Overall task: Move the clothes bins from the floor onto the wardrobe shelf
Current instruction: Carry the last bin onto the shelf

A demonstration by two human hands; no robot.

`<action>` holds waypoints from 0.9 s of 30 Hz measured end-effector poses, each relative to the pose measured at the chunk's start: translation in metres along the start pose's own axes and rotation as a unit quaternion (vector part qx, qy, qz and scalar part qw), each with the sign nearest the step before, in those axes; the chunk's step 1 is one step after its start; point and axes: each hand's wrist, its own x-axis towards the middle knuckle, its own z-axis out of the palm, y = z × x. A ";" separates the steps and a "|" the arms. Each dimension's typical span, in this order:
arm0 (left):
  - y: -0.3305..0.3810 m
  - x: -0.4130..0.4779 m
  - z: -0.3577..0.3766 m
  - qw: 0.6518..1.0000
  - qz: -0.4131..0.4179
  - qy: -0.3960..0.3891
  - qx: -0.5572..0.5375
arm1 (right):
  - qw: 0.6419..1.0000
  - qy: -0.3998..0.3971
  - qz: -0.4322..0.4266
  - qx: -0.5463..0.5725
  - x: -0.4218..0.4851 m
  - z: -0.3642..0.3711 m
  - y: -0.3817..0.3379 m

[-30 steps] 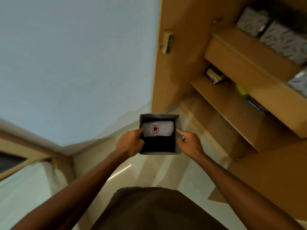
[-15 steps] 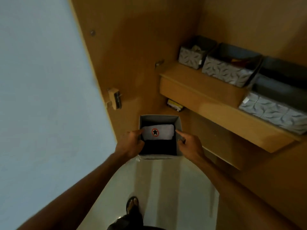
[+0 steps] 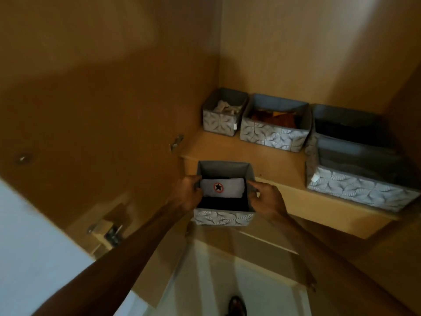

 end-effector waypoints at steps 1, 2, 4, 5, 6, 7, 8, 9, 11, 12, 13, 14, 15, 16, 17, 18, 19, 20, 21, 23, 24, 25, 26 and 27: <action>0.002 0.020 -0.001 1.000 0.005 0.000 -0.002 | 1.000 0.006 -0.002 0.004 0.018 -0.003 0.001; 0.004 0.036 -0.003 1.000 0.010 -0.001 -0.007 | 1.000 0.011 -0.005 0.008 0.033 -0.005 0.001; 0.002 0.076 -0.004 1.000 0.025 0.009 -0.016 | 1.000 0.014 -0.011 0.016 0.069 -0.009 0.001; 0.007 0.089 -0.007 1.000 0.021 0.016 -0.011 | 1.000 0.010 -0.011 0.016 0.083 -0.011 0.001; 0.015 0.103 -0.010 1.000 0.011 0.027 -0.008 | 1.000 0.007 -0.011 0.014 0.101 -0.014 0.001; 0.021 0.115 -0.013 0.999 0.005 0.039 0.008 | 1.000 0.005 -0.012 0.013 0.115 -0.015 0.001; 0.026 0.126 -0.016 0.998 0.000 0.053 0.038 | 1.000 0.004 -0.011 0.016 0.129 -0.014 0.002; 0.031 0.140 -0.019 0.995 -0.009 0.072 0.062 | 1.000 0.005 -0.008 0.022 0.145 -0.013 0.005; 0.038 0.167 -0.021 0.992 -0.022 0.093 0.083 | 0.999 0.005 0.011 0.040 0.175 -0.011 0.013; 0.040 0.177 -0.022 0.992 -0.025 0.091 0.083 | 0.998 0.000 0.029 0.055 0.186 -0.008 0.015; 0.041 0.185 -0.022 0.993 -0.027 0.083 0.081 | 0.996 -0.003 0.048 0.076 0.195 -0.007 0.017; 0.043 0.194 -0.022 0.994 -0.029 0.073 0.079 | 0.993 -0.010 0.068 0.097 0.207 -0.006 0.020; 0.043 0.198 -0.020 0.995 -0.028 0.060 0.079 | 0.990 -0.018 0.085 0.115 0.215 -0.005 0.022; 0.042 0.201 -0.020 0.995 -0.026 0.055 0.079 | 0.986 -0.029 0.097 0.131 0.223 -0.003 0.022; 0.040 0.202 -0.019 0.996 -0.022 0.049 0.076 | 0.983 -0.035 0.106 0.147 0.228 -0.002 0.022; 0.036 0.202 -0.017 0.996 -0.019 0.042 0.073 | 0.978 -0.036 0.116 0.168 0.233 0.000 0.021; 0.030 0.204 -0.016 0.996 -0.018 0.040 0.072 | 0.972 -0.038 0.125 0.195 0.238 0.002 0.019; 0.023 0.205 -0.015 0.996 -0.022 0.038 0.074 | 0.968 -0.038 0.126 0.215 0.242 0.004 0.017; 0.016 0.207 -0.014 0.996 -0.020 0.040 0.080 | 0.965 -0.043 0.120 0.228 0.248 0.008 0.014; 0.006 0.208 -0.011 0.995 -0.004 0.046 0.092 | 0.964 -0.061 0.100 0.239 0.256 0.015 0.009; 0.003 0.210 -0.011 0.995 0.001 0.048 0.093 | 0.962 -0.073 0.090 0.248 0.260 0.018 0.006; -0.001 0.211 -0.009 0.994 0.004 0.050 0.098 | 0.961 -0.085 0.077 0.254 0.262 0.020 0.003; -0.004 0.212 -0.009 0.993 0.003 0.051 0.111 | 0.961 -0.099 0.062 0.251 0.262 0.021 0.001; -0.007 0.213 -0.009 0.991 0.000 0.049 0.126 | 0.962 -0.111 0.045 0.244 0.262 0.022 -0.001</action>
